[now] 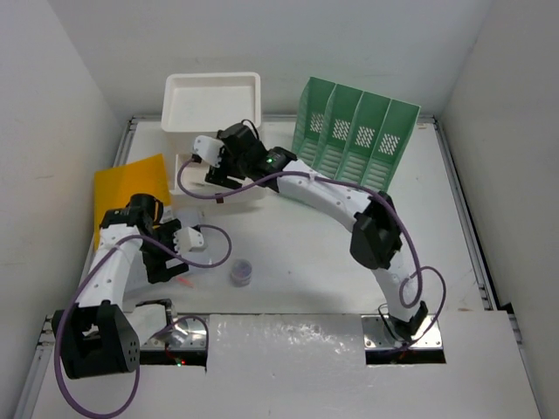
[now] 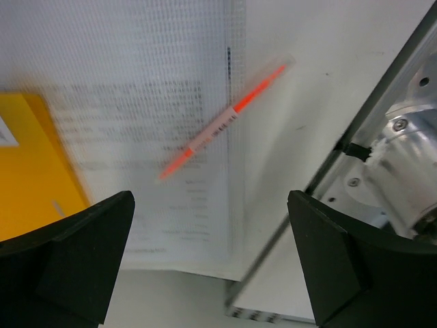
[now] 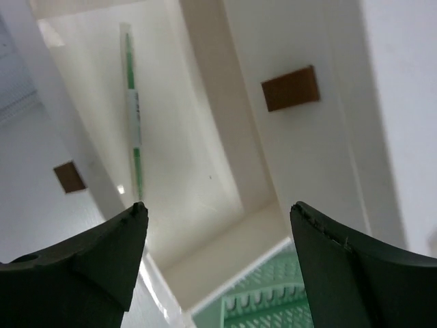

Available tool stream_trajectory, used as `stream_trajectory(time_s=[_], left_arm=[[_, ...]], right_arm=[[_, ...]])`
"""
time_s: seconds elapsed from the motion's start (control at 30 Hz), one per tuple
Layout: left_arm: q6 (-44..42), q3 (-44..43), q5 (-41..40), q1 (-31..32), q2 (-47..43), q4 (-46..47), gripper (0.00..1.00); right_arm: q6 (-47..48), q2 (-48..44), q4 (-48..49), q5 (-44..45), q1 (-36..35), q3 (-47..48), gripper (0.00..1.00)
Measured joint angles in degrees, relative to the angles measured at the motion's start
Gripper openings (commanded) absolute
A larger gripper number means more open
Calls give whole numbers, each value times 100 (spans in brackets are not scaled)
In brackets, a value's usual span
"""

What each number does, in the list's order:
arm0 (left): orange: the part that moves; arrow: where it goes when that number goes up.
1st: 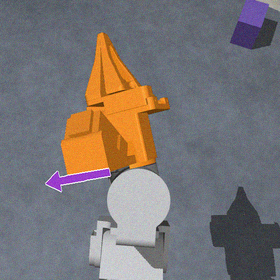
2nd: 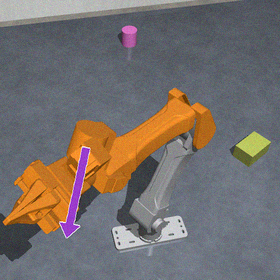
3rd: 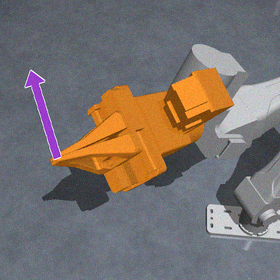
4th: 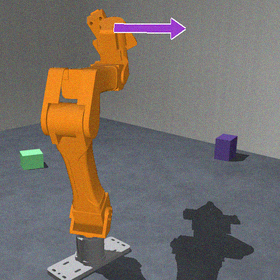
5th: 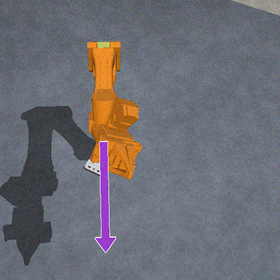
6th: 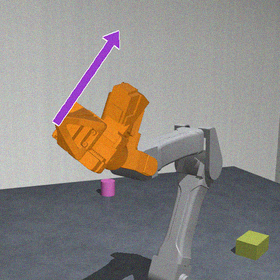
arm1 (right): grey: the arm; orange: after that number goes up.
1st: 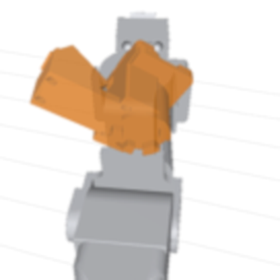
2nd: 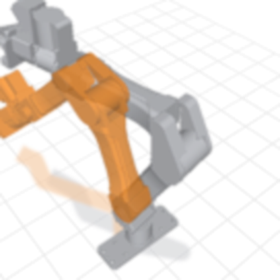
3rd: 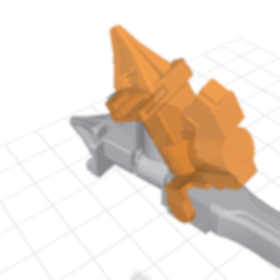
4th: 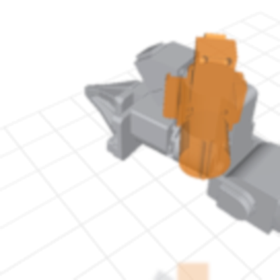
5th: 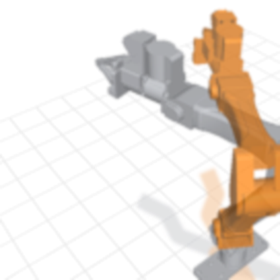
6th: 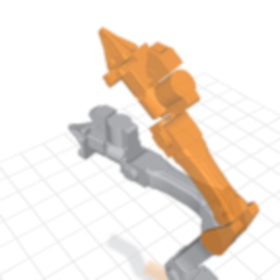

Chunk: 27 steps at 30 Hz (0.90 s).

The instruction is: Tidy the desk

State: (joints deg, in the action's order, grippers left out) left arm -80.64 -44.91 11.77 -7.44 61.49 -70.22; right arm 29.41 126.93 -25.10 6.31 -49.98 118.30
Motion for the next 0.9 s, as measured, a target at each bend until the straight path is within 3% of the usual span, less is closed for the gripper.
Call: stream_trajectory(time_s=[0.2, 0.33, 0.5, 0.7, 0.77, 0.87, 0.9], left_arm=[[-1154, 310, 380, 2, -129, 245, 93], [-1681, 343, 527, 2, 398, 269, 86], [-1902, 420, 525, 11, 1484, 494, 81], [-1805, 1003, 540, 264, 1381, 1224, 68], [-1792, 1091, 568, 297, 1270, 1331, 44], [-1799, 1178, 649, 302, 1204, 1486, 22], [-1801, 1193, 669, 302, 1204, 1534, 1]], right_arm=[[-251, -1429, 415, 20, -42, -1080, 83], [-393, -2341, 748, -39, -44, -1821, 84], [-549, -2758, 1064, -42, -44, -2295, 84], [-691, -2994, 1305, -133, -44, -3180, 84], [-717, -2999, 1325, -144, -44, -3320, 84], [-754, -3023, 1353, -153, -44, -3442, 84], [-765, -3045, 1366, -164, -44, -3475, 84]])
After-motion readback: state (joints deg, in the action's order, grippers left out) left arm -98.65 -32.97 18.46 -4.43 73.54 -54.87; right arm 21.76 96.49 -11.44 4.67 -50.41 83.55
